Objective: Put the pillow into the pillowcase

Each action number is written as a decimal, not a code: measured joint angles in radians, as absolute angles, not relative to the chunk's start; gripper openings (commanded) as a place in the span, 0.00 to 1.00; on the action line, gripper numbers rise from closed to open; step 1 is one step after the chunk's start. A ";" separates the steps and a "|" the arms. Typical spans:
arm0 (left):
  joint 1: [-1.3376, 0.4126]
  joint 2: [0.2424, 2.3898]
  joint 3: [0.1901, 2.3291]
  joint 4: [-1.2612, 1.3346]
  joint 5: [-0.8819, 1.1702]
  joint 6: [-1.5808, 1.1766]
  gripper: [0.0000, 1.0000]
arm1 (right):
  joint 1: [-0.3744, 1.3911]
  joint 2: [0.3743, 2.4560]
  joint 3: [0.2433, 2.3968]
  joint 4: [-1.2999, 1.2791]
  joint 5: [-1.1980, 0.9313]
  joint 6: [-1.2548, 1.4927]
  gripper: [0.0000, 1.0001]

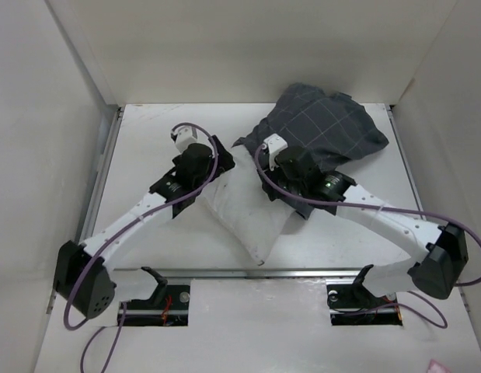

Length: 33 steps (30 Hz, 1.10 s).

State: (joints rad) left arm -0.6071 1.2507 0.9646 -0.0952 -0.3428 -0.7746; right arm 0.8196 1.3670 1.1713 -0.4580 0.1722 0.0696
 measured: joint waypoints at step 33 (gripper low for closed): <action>-0.699 1.093 0.519 0.159 -0.035 -0.881 0.88 | 0.984 1.738 1.398 -0.528 1.176 0.144 0.95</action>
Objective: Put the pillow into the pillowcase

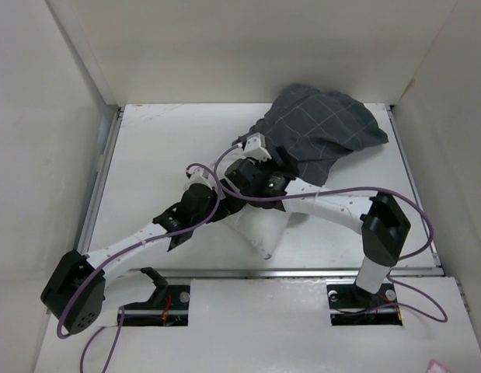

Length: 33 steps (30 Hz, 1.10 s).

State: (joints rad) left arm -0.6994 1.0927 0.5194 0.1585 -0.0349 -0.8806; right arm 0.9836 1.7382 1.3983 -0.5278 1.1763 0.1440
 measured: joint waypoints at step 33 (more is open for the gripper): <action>-0.699 1.118 1.224 0.112 -0.236 -0.472 1.00 | 0.710 1.597 2.168 -0.619 0.591 0.131 0.00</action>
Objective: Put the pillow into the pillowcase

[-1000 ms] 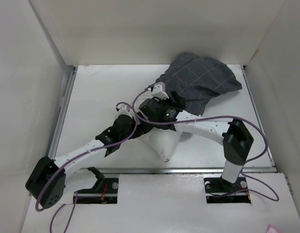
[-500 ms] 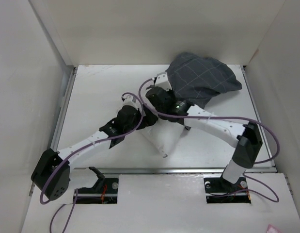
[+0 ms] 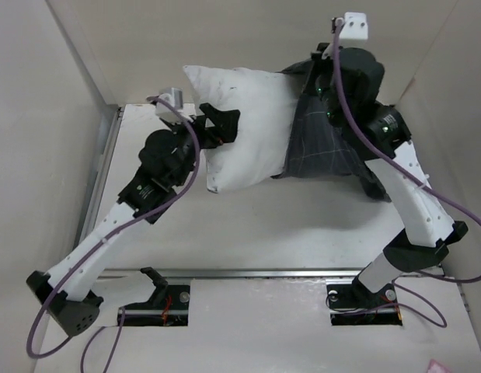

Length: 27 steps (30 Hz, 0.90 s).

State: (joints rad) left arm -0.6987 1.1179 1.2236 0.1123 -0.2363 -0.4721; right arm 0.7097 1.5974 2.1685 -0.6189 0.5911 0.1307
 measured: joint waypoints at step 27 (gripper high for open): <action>-0.160 1.254 0.735 0.158 0.111 -0.757 1.00 | 0.609 1.643 2.282 -0.665 0.247 0.170 0.00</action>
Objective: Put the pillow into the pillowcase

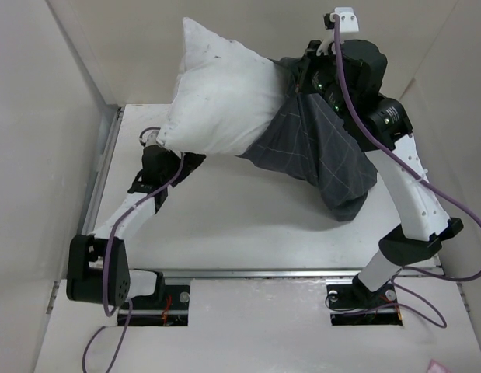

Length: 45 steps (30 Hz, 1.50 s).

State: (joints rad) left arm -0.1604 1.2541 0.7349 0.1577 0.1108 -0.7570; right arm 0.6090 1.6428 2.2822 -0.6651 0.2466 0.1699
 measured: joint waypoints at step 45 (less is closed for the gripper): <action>-0.447 2.216 1.288 1.256 0.923 -1.261 0.85 | 0.590 1.564 2.160 -0.619 -0.088 0.308 0.00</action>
State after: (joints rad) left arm -0.4465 2.2158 1.2877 1.2564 0.9234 -1.2606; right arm 0.5896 1.5639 2.1597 -0.6186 -0.0875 0.3084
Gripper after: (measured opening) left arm 0.850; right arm 0.022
